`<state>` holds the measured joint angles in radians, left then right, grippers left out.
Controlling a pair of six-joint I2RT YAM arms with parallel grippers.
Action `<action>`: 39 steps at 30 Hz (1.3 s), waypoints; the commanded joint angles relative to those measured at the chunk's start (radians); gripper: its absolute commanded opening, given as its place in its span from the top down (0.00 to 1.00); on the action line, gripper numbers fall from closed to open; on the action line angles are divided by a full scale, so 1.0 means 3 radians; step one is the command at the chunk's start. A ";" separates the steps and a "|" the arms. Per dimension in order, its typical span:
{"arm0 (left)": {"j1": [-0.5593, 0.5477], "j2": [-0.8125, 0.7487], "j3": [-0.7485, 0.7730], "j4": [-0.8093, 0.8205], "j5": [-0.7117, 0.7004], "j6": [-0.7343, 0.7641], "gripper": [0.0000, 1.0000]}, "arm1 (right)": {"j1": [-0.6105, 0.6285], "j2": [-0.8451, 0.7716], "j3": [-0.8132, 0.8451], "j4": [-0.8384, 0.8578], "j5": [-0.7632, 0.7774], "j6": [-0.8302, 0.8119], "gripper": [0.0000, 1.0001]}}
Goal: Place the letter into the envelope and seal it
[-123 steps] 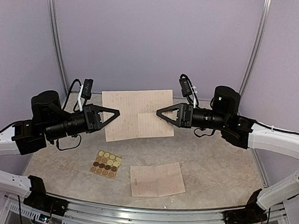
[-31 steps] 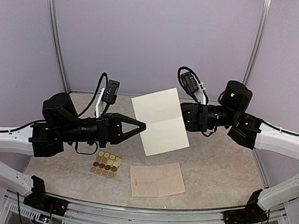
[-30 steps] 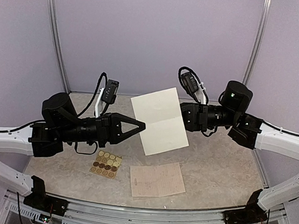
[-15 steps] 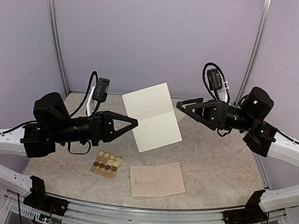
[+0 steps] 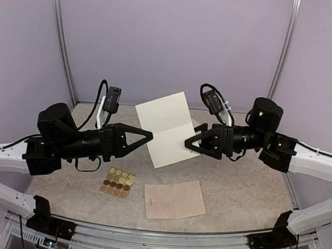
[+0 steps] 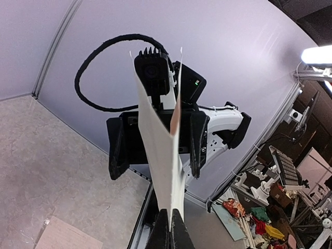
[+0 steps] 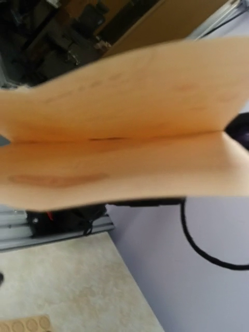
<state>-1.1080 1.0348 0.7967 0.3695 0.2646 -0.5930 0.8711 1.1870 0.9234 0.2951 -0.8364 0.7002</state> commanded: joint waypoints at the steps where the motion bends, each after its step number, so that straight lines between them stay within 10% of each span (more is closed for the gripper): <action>1: -0.0023 -0.0023 -0.0024 0.0047 -0.0062 0.0054 1.00 | 0.0083 0.0074 0.0137 0.0029 -0.0083 -0.0033 0.39; 6: -0.0019 -0.0010 -0.0008 -0.0043 -0.0128 0.0059 1.00 | 0.0079 0.0118 0.0150 0.0056 0.0119 -0.0003 1.00; 13: 0.0006 -0.0170 -0.0023 -0.0476 -0.0667 0.0078 0.76 | 0.0077 0.0040 0.0152 -0.0202 0.0540 -0.0103 1.00; 24: 0.0458 -0.0582 -0.0214 -0.0697 -0.0875 -0.0343 0.73 | 0.0082 0.0047 0.0218 -0.0389 0.0064 -0.0254 1.00; 39: 0.0059 0.0106 0.0441 -0.0918 -0.0141 0.0324 0.56 | 0.0116 0.0324 0.0450 -0.0854 -0.0200 -0.0507 1.00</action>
<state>-1.0763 1.0241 0.8894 0.1184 0.1326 -0.5518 0.8925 1.2716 1.0149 0.0860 -0.8623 0.5877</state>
